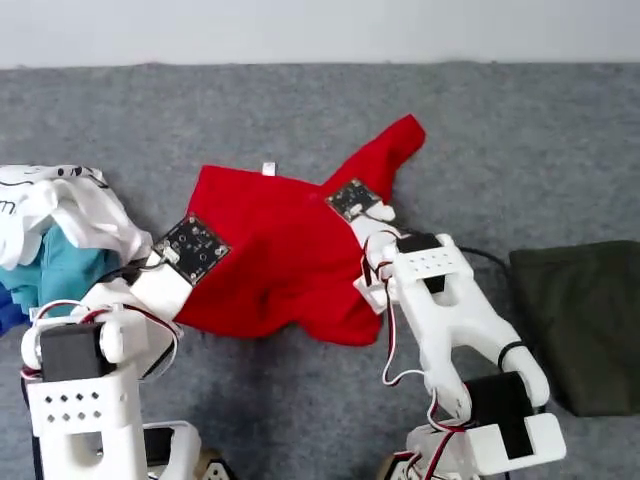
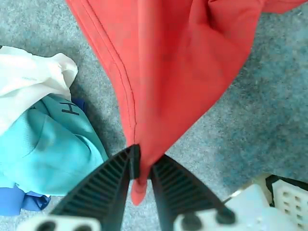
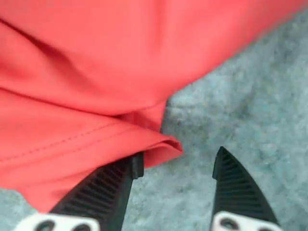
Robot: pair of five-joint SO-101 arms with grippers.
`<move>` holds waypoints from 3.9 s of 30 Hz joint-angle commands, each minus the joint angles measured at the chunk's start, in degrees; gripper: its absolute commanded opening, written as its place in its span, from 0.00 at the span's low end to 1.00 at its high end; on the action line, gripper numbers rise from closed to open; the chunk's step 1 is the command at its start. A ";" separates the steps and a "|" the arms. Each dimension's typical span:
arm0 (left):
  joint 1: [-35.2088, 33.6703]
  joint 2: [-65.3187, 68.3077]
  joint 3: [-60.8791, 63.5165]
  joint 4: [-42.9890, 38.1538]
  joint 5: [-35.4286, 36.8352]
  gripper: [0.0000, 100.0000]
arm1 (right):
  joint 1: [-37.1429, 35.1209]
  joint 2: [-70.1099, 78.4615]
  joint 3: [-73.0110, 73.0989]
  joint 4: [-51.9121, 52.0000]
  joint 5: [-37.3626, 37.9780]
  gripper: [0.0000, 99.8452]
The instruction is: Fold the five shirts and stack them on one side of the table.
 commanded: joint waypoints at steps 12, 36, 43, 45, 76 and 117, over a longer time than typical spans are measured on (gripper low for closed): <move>-0.09 -0.70 1.54 0.70 -0.35 0.01 | 0.66 8.31 -5.63 3.74 3.78 0.15; -0.09 -0.70 3.82 0.70 -0.35 0.01 | 9.45 0.84 -43.60 46.20 3.25 0.01; -0.09 -0.70 3.47 0.70 -0.35 0.01 | 17.71 -2.07 -65.14 54.20 3.52 0.01; -0.09 -0.70 3.47 0.70 -0.35 0.01 | 18.24 -3.74 -68.92 54.46 3.34 0.01; -0.53 -0.79 -12.09 0.97 -0.18 0.01 | 12.00 -55.52 -31.74 54.64 3.34 0.01; -0.35 2.11 6.90 -15.91 4.75 0.01 | 17.71 -31.60 -24.35 37.93 3.52 0.01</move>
